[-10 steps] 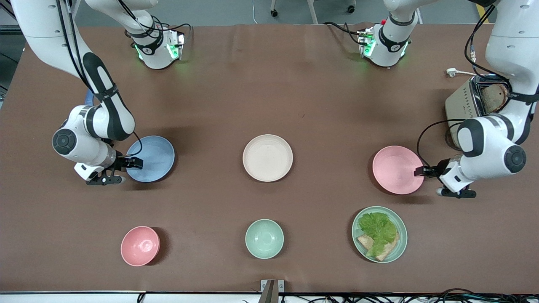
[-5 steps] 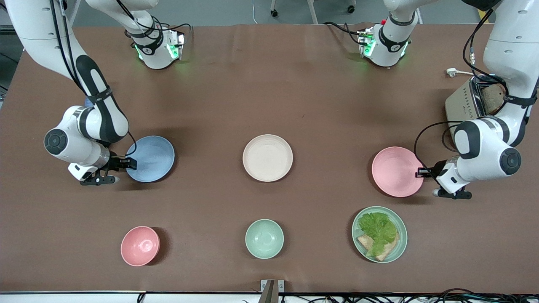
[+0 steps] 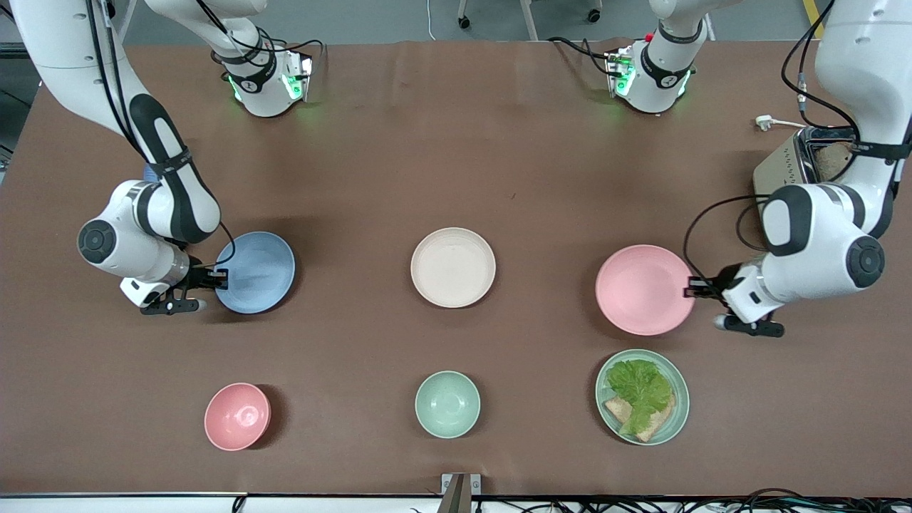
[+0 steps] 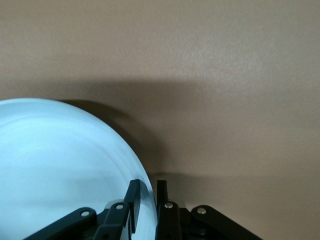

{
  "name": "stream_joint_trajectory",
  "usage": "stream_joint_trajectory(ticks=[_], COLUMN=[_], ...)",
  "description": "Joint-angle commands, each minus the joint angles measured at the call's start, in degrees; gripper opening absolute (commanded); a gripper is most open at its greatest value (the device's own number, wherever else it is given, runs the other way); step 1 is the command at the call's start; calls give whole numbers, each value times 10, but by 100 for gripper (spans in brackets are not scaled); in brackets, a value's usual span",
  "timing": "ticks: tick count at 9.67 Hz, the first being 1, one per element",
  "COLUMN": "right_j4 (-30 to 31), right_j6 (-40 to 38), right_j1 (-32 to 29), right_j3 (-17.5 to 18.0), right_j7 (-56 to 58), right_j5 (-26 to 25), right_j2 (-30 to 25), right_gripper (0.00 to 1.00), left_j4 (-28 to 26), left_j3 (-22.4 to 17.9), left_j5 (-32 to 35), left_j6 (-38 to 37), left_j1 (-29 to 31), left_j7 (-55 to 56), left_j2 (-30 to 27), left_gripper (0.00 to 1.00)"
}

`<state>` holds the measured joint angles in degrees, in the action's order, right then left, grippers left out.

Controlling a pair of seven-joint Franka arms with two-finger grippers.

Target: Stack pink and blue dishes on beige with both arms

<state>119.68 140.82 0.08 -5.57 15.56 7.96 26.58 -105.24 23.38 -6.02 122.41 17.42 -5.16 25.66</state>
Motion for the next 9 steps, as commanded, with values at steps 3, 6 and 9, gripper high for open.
stream_joint_trajectory(ticks=[3, 6, 9], right_j4=[-66, -162, -231], right_j6=[-127, -281, -351], right_j1=[-11, -12, 1], right_j3=[4, 0, -4], right_j7=[11, 10, -19], right_j5=[21, 19, 19], right_j2=[-9, -36, -73], right_gripper=[0, 0, 0], left_j4=[-12, -24, -47], left_j3=[105, 104, 102], left_j5=[-2, -1, 28], left_j6=[36, 173, 216], left_j1=[-76, -195, -223], left_j7=[232, 389, 407], left_j2=[3, 52, 77], left_gripper=[0, 0, 1])
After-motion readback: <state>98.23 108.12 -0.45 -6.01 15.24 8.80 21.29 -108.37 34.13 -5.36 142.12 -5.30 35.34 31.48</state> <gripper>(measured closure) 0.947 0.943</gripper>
